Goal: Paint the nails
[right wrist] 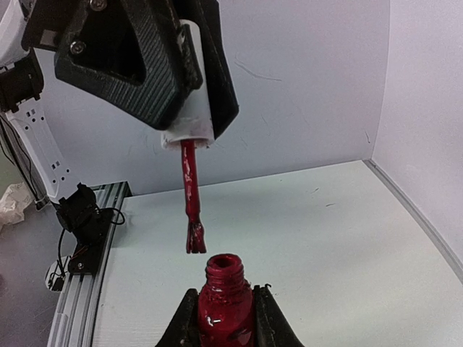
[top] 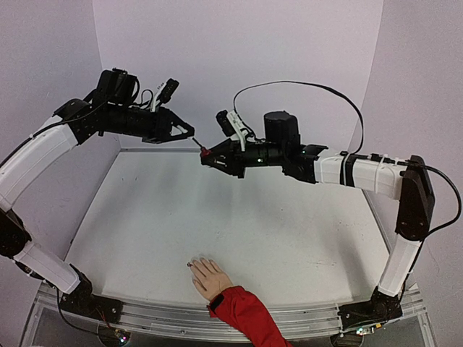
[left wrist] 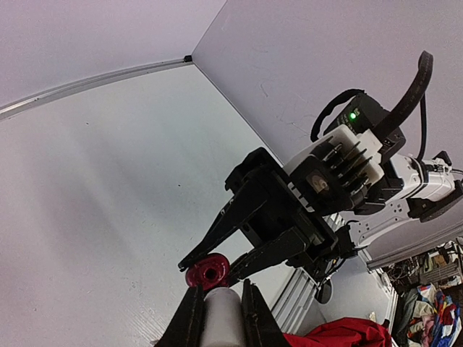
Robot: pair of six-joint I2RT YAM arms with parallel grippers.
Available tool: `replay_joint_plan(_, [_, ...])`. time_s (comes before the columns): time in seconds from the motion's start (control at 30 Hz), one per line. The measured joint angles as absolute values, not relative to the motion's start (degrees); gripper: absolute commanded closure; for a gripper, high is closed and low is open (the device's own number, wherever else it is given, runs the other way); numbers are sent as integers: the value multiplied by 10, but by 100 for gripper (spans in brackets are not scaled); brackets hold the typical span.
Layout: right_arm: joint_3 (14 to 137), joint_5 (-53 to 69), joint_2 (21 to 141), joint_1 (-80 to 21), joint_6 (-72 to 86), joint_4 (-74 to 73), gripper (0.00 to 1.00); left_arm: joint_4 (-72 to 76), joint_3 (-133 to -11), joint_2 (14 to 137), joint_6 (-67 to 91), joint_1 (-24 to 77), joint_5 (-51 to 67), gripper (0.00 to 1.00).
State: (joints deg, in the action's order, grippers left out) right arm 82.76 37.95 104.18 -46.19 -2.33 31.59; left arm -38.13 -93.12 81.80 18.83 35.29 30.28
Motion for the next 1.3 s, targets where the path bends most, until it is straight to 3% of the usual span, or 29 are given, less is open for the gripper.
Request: replay_joint_plan(1.3, [842, 383, 1048, -467, -28, 316, 100, -381, -922, 818, 179, 353, 300, 100])
